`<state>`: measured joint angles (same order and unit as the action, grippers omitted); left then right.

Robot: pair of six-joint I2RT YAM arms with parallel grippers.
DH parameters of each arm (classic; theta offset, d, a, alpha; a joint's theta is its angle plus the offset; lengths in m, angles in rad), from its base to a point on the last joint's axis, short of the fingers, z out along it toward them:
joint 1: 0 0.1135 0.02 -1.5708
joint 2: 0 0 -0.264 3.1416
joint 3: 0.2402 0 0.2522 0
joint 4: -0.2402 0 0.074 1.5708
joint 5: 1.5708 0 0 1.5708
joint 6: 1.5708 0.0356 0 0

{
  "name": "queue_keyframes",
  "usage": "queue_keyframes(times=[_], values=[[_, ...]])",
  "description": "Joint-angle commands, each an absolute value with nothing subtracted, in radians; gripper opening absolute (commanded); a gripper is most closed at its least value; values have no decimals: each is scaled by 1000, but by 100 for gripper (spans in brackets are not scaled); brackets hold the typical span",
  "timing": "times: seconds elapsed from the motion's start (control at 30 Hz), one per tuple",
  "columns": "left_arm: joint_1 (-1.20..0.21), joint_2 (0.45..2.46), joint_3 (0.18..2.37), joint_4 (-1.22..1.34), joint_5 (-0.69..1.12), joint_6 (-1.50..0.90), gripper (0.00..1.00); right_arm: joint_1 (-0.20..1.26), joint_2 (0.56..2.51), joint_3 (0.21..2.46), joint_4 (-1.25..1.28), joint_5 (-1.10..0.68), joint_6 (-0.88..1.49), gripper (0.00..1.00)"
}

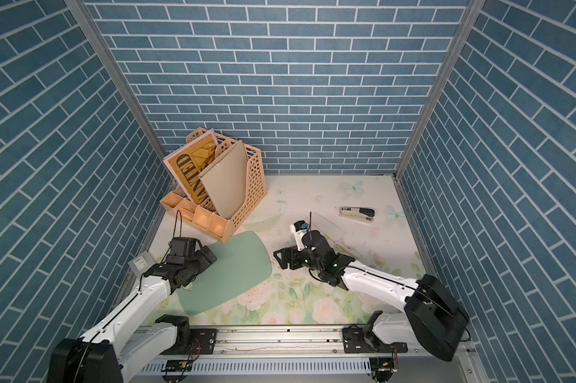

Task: Align the knife with the edge of the cutting board
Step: Move the work surface to the center of the board.

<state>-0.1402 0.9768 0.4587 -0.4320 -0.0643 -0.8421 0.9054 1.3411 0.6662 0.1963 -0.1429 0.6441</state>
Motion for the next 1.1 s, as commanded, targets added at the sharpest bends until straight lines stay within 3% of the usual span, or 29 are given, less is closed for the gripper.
queue_keyframes(times=[0.0,0.63,1.07], values=[[-157,989,452,-515,-112,-911,100,950,1416,727,245,-57,720,90],[-217,1163,416,-538,-98,-957,100,993,1698,857,264,-16,851,90],[-248,1122,361,-443,27,-912,100,1012,1914,962,260,-137,956,90]])
